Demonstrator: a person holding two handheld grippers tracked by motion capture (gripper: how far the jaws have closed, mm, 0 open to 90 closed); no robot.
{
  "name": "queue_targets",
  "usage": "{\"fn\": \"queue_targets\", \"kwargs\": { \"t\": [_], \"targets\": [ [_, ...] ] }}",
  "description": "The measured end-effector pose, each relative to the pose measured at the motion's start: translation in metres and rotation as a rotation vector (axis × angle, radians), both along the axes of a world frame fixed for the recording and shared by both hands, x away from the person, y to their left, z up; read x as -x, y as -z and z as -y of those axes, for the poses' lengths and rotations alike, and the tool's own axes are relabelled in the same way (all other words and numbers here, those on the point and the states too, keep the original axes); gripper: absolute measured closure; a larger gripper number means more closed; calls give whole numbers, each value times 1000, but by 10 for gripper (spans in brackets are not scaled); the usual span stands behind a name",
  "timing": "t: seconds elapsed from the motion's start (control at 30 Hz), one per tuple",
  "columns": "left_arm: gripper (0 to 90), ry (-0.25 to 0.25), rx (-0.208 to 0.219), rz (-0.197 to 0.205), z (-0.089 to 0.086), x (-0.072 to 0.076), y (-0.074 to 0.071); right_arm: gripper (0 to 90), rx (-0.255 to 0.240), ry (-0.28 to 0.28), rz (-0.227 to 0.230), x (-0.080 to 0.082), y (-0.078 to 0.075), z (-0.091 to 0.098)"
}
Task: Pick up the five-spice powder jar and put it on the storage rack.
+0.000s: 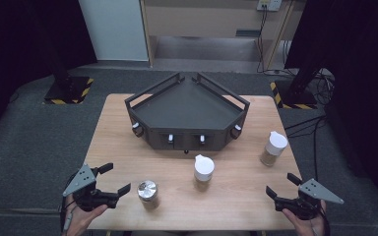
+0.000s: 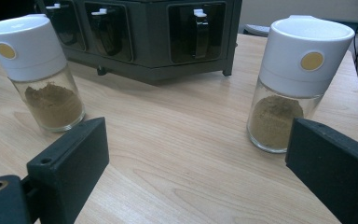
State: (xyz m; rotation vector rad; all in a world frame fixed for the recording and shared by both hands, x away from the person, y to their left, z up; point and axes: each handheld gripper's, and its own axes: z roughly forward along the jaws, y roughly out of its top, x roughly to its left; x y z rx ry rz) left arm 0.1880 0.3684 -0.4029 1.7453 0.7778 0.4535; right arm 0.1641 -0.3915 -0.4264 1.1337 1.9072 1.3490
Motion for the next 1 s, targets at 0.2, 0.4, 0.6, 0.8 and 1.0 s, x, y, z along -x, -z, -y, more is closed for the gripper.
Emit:
{"fn": "queue_targets", "kwargs": {
  "t": [0.2,0.4,0.6,0.8,1.0],
  "targets": [
    [26,63,-16,-14,13,-8,1,62,2,-1,1,0,0,0],
    [45,113,-28,-26,23,-17,4,63,3,-3,2,0,0,0],
    [63,159,-37,-39,33,-23,9,64,5,-3,2,1,-1,0],
    [102,186,-48,-56,40,-29,18,66,5,-1,1,1,-1,-1],
    [142,196,-54,-64,46,-34,27,67,8,-2,2,1,-1,0]
  ]
}}
